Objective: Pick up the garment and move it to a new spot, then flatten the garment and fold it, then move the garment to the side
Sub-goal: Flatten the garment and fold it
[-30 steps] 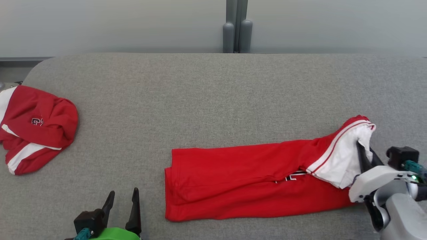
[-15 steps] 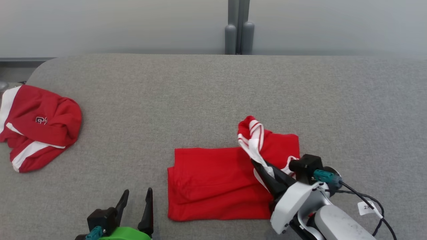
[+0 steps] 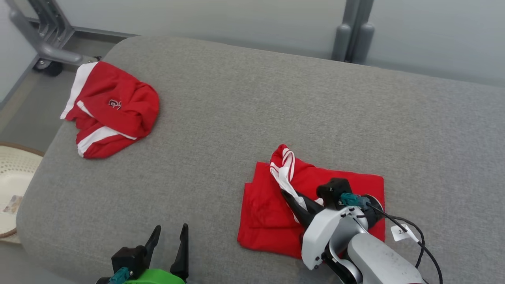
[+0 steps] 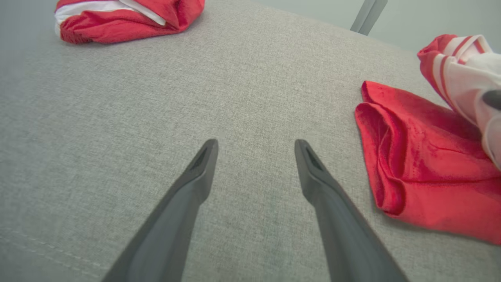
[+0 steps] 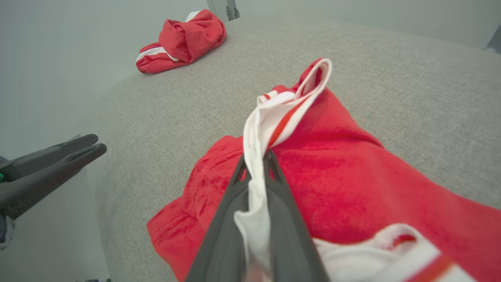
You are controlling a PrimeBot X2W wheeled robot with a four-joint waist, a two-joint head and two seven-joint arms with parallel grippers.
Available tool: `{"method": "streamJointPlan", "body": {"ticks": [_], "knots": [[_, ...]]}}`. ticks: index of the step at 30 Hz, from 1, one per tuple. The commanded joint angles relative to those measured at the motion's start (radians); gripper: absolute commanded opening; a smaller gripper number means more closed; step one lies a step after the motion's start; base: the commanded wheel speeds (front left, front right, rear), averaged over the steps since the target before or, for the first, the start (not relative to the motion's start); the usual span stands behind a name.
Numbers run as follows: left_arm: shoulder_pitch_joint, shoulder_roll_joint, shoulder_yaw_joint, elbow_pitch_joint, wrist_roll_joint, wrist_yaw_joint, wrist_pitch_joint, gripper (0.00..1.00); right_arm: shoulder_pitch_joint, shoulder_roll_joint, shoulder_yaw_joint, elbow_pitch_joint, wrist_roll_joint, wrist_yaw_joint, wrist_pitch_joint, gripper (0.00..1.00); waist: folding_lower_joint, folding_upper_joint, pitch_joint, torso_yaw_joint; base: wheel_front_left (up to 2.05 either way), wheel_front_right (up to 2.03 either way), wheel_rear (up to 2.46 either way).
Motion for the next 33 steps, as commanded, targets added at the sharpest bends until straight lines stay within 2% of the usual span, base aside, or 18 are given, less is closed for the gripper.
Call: {"method": "streamJointPlan", "body": {"ticks": [1,2,3,10,15,21,27,33], "knots": [[0.009,0.002,0.007,0.002,-0.007,0.004,0.000,1.00,-0.018,0.011,-0.001,0.037,0.006,-0.001,-0.014,0.00,0.0000,0.0000,0.022,0.075,0.00,0.00,0.00],[0.011,0.002,0.008,0.001,-0.007,0.004,0.000,1.00,-0.027,0.016,-0.002,0.057,0.010,-0.001,-0.024,0.39,0.0000,0.0000,0.023,0.078,0.00,0.00,0.00],[0.013,0.002,0.009,-0.001,-0.007,0.005,0.000,1.00,-0.035,0.021,-0.001,0.073,0.012,-0.001,-0.032,1.00,0.0000,0.0000,0.024,0.080,0.00,0.00,0.00],[0.009,0.002,0.026,-0.016,0.004,0.005,0.000,1.00,-0.064,0.026,-0.054,0.084,0.048,-0.001,-0.157,1.00,0.0000,0.0000,0.025,0.027,0.00,0.00,0.00],[-0.003,0.002,0.030,-0.028,0.006,0.004,0.000,1.00,-0.029,-0.011,-0.132,0.044,0.052,-0.001,-0.182,1.00,0.0000,0.0000,0.019,-0.020,0.00,0.00,0.00],[-0.004,0.002,0.029,-0.039,0.011,0.006,0.000,1.00,0.077,-0.065,-0.209,-0.061,0.068,-0.001,-0.191,1.00,0.0000,0.0000,0.009,-0.065,0.00,0.00,0.00],[0.007,0.002,0.029,-0.041,0.015,0.004,0.000,1.00,0.183,-0.100,-0.170,-0.164,0.120,-0.001,-0.192,1.00,0.0000,0.0000,0.005,-0.079,0.00,0.00,0.00],[0.007,0.002,0.020,-0.029,0.023,0.000,0.000,1.00,0.221,-0.110,-0.118,-0.199,0.167,-0.001,-0.191,1.00,0.0000,0.0000,-0.001,-0.070,0.00,0.00,0.00]]}}
